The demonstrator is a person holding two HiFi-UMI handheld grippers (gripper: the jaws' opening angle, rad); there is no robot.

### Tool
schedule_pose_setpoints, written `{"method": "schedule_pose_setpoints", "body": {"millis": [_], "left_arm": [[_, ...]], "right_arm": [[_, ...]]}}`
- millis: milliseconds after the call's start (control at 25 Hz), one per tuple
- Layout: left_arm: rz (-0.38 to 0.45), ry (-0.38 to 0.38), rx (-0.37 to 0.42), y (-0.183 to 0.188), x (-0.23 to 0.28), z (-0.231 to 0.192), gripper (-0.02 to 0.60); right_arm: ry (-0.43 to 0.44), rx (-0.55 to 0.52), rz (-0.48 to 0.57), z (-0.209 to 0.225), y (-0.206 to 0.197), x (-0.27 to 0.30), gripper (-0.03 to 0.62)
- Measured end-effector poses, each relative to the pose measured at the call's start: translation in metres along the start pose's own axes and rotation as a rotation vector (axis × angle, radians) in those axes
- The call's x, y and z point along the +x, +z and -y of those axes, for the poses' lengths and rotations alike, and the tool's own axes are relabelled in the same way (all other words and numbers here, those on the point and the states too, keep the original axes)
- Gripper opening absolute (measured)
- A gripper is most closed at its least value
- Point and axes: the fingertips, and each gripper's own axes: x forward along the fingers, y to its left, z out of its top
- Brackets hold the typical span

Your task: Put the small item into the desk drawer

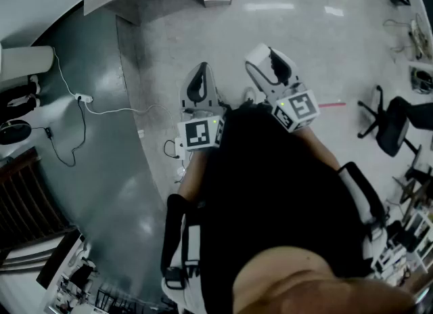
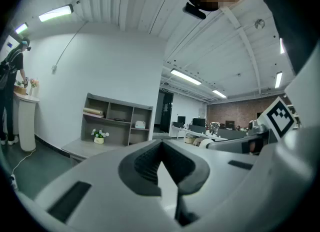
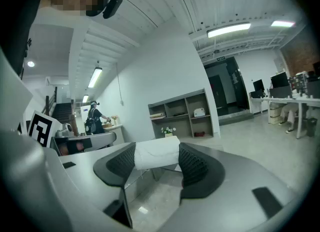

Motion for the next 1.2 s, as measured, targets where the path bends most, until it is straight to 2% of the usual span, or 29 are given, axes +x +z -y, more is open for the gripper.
{"method": "schedule_pose_setpoints", "body": {"millis": [600,1200], "left_arm": [[0.001,-0.013,-0.020,-0.001,-0.002,-0.010,-0.003],[-0.013,-0.067,-0.018,-0.005,-0.001,-0.057,-0.003]], "right_arm": [[-0.012,-0.010,-0.003,-0.009,-0.002,0.008,0.262],[-0.049,-0.018,0.031,-0.041,0.000,0.047,0.262]]}}
